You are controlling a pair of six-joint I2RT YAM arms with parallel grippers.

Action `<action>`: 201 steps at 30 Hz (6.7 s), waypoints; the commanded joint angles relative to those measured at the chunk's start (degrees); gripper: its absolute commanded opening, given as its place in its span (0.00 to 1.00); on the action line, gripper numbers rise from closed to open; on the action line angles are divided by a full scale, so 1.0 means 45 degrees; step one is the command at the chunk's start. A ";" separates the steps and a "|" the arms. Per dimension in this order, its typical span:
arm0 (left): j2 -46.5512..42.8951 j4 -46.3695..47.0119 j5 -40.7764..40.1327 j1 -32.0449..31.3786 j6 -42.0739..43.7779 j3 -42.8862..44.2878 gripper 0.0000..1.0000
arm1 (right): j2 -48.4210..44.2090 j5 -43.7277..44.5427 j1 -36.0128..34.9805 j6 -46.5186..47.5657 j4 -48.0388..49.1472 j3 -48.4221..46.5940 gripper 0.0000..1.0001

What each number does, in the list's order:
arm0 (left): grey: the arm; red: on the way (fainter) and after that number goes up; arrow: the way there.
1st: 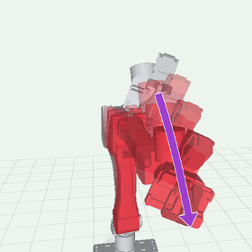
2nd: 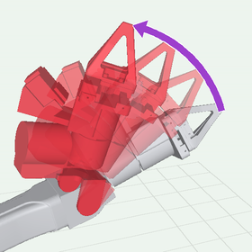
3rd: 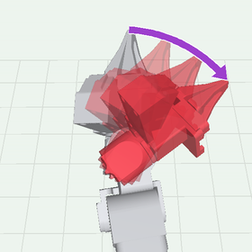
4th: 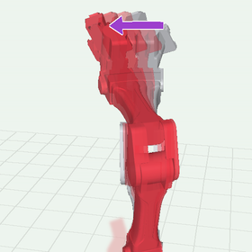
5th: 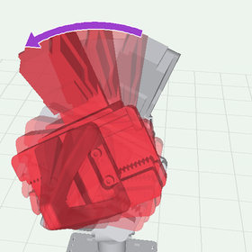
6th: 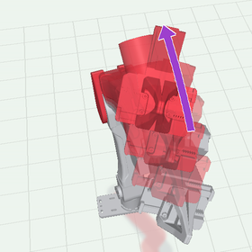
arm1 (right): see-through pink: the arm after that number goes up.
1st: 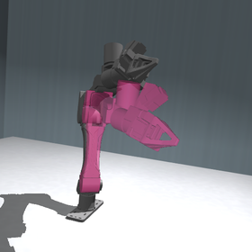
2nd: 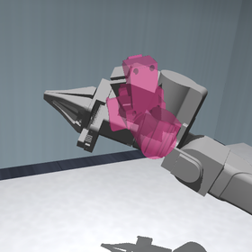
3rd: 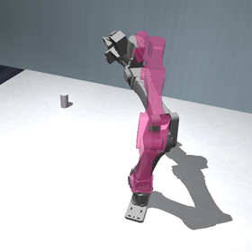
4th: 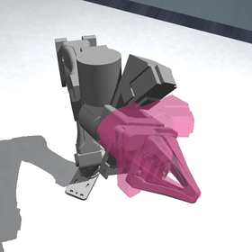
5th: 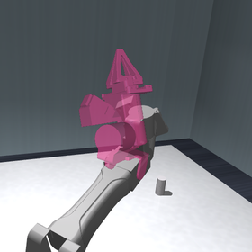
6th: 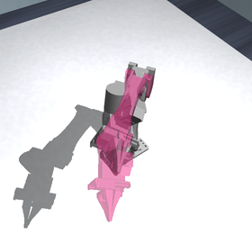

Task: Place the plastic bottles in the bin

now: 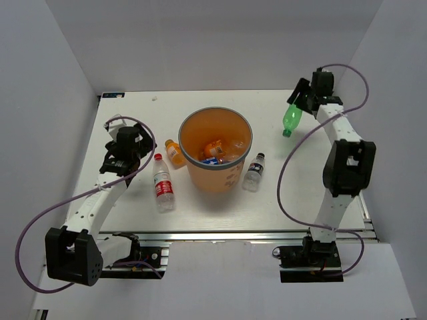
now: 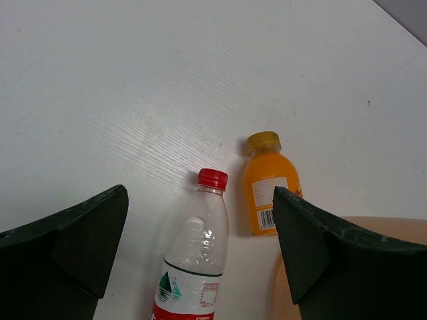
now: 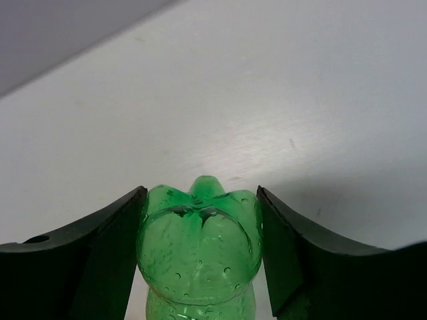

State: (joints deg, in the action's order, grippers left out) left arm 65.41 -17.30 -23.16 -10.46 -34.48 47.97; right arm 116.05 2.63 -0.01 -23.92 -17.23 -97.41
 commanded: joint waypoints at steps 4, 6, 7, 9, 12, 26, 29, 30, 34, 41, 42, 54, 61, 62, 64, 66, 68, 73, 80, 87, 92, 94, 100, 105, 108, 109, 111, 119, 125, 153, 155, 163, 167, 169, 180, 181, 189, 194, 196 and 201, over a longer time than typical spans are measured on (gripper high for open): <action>-0.0199 0.0017 0.0809 0.0019 0.0143 -0.0073 0.98 | -0.4593 -0.0728 -0.2161 0.2305 0.1759 0.0122 0.25; -0.0063 -0.0081 0.0771 0.0019 0.0084 -0.0053 0.98 | -0.5473 -0.0625 -0.3587 0.3380 0.1876 0.0122 0.26; -0.0024 -0.0120 0.0771 0.0019 0.0084 -0.0034 0.98 | -0.5708 -0.0760 -0.4094 0.3595 0.1915 0.0161 0.26; 0.0035 -0.0179 0.0926 0.0019 0.0103 -0.0034 0.98 | -0.6295 -0.1557 -0.5322 0.3966 0.2169 0.0530 0.26; 0.0113 -0.0257 0.1005 0.0019 0.0123 -0.0034 0.98 | -0.6784 -0.3121 -0.6632 0.3931 0.2559 0.1251 0.28; 0.0465 -0.0550 0.1687 0.0019 -0.0072 -0.0171 0.98 | -0.8969 -0.3226 -0.8142 0.3812 0.3653 0.4197 0.89; 0.0621 -0.0550 0.2390 0.0019 -0.0189 -0.0268 0.98 | -1.0375 -0.1120 -0.7967 0.3909 0.4122 0.5507 0.89; 0.0679 -0.0511 0.2586 0.0019 -0.0189 -0.0442 0.98 | -1.0649 0.0589 -0.7792 0.3910 0.4161 0.5725 0.89; 0.1031 -0.0414 0.3465 -0.0058 -0.0656 -0.1106 0.98 | -1.1646 0.2929 -0.6388 0.3715 0.4201 0.6722 0.89; 0.1850 -0.0354 0.3138 -0.1073 -0.1517 -0.2143 0.98 | -1.0187 0.0510 -0.1699 0.1880 0.2216 0.6726 0.89; 0.2123 -0.0374 0.3057 -0.1248 -0.1537 -0.2124 0.98 | -0.9333 0.0257 -0.1484 0.1782 0.1899 0.6318 0.89; 0.2654 -0.1446 0.1928 -0.1445 -0.1986 -0.1402 0.51 | -0.8034 -0.1231 -0.0603 -0.0426 0.2169 0.8695 0.89; -0.0176 -0.3713 0.0069 -0.1445 -0.2533 0.1290 0.46 | -0.9244 -0.1171 -0.0603 -0.0952 0.3301 1.0550 0.89; -0.0856 -0.3559 0.0165 -0.1445 -0.2533 0.1681 0.46 | -0.9574 -0.1345 -0.0603 -0.1050 0.3496 1.0919 0.89; -0.1465 -0.2608 0.0786 -0.1445 -0.2027 0.2600 0.47 | -0.9928 -0.1658 -0.0603 -0.1090 0.4370 1.1428 0.89; -0.2070 -0.1533 0.1742 -0.1446 -0.1386 0.3031 0.47 | -1.0358 -0.2088 -0.0622 -0.1051 0.4804 1.2091 0.89; -0.2055 -0.0007 0.3745 -0.1465 -0.0915 0.3733 0.48 | -1.0534 -0.2535 -0.0603 -0.1109 0.5040 1.2309 0.89; 0.0344 0.1651 0.8032 -0.2691 -0.0269 0.5977 0.49 | -1.0399 -0.4079 -0.0603 -0.1480 0.5684 1.2661 0.89; 0.3001 0.0935 0.7725 -0.4960 0.0787 0.7895 0.70 | -0.9755 -0.5781 -0.0739 -0.0876 0.5024 1.2057 0.89; 0.2868 0.0642 0.7316 -0.4961 0.1508 0.8616 0.98 | -0.9305 -0.4434 -0.1189 -0.0758 0.3424 1.1626 0.89; 0.2751 -0.0608 0.4858 -0.4961 0.2250 0.9010 0.98 | -0.8681 -0.3906 -0.1695 -0.0739 0.2816 1.1373 0.89; 0.2439 -0.0511 0.3922 -0.4942 0.2291 0.8425 0.98 | -0.8214 -0.3557 -0.2106 -0.0719 0.2601 1.1061 0.89; 0.1231 -0.0433 0.1691 -0.3523 0.1319 0.5951 0.98 | -0.6535 -0.3144 -0.3219 -0.0914 0.2443 1.0358 0.89; 0.0544 -0.0374 0.3287 -0.0745 0.0222 0.3895 0.98 | -0.5303 -0.2168 -0.3805 -0.1363 0.2170 0.9849 0.89; 0.0387 -0.0452 0.3154 -0.0041 -0.0150 0.2859 0.98 | -0.4541 -0.2323 -0.3806 -0.1598 0.2151 0.9732 0.89; 0.0406 -0.0510 0.3096 0.0174 -0.0324 0.2683 0.98 | -0.4461 -0.2285 -0.3826 -0.1617 0.2150 0.9732 0.88; 0.0465 -0.0687 0.2960 0.0331 -0.0365 0.2331 0.98 | -0.4499 -0.2168 -0.3826 -0.1618 0.2228 0.9868 0.86; 0.0777 -0.0239 0.3171 0.0606 -0.0230 0.1608 0.98 | -0.6294 -0.0707 -0.3787 -0.1657 0.2250 1.0220 0.38; 0.1382 -0.0004 0.3584 0.0625 -0.0014 0.1412 0.98 | -0.9144 0.1034 -0.3767 -0.0740 0.0573 0.9148 0.37; 0.6304 0.1323 0.6610 0.0645 -0.0384 0.2740 0.98 | -1.0806 -0.4824 -0.5507 0.2250 0.2165 0.5996 0.89; 0.6655 0.1559 0.6979 0.0644 -0.0443 0.2817 0.98 | -1.1332 -0.4668 -0.5019 0.1920 0.2559 0.6390 0.89; 0.8003 0.2340 0.8095 0.0644 -0.0892 0.3169 0.98 | -1.1922 -0.4628 -0.2385 0.0162 0.3068 0.8399 0.89; 0.8531 0.2321 0.8251 0.0644 -0.0951 0.3462 0.98 | -1.1766 -0.4688 -0.1562 -0.0211 0.3263 0.9493 0.89; 0.8590 0.2224 0.8407 0.0625 -0.0951 0.3462 0.97 | -1.1591 -0.4200 -0.1114 -0.0599 0.3166 0.9866 0.89; 0.6112 0.0936 0.6457 0.0625 -0.0659 0.3930 0.52 | -1.0242 -0.7381 0.0706 -0.1910 0.5549 1.2133 0.89; 0.5800 0.0857 0.6261 0.0625 -0.0620 0.3931 0.52 | -1.0242 -0.7440 0.0725 -0.1910 0.5587 1.2192 0.89; 0.1777 0.0249 0.4754 0.0625 -0.0404 0.4673 0.54 | -1.0339 -0.8085 0.0920 -0.2067 0.6076 1.2700 0.89; 0.0135 0.1539 0.7642 0.0412 -0.0268 0.4790 0.54 | -1.0690 -0.8339 0.1018 -0.1891 0.5959 1.2739 0.89; -0.0062 0.1384 0.8152 0.0022 -0.0073 0.5005 0.54 | -1.0846 -0.8261 0.1018 -0.1910 0.6056 1.2836 0.89; 0.0210 0.1230 0.7530 -0.2692 0.0609 0.4907 0.65 | -1.1003 -0.8378 0.1018 -0.1969 0.6192 1.2953 0.90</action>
State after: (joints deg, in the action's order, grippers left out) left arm 64.38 -9.89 9.08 -17.32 -34.59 69.60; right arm 67.88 -33.56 4.29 -32.82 7.92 -40.16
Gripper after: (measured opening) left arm 0.710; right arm 0.894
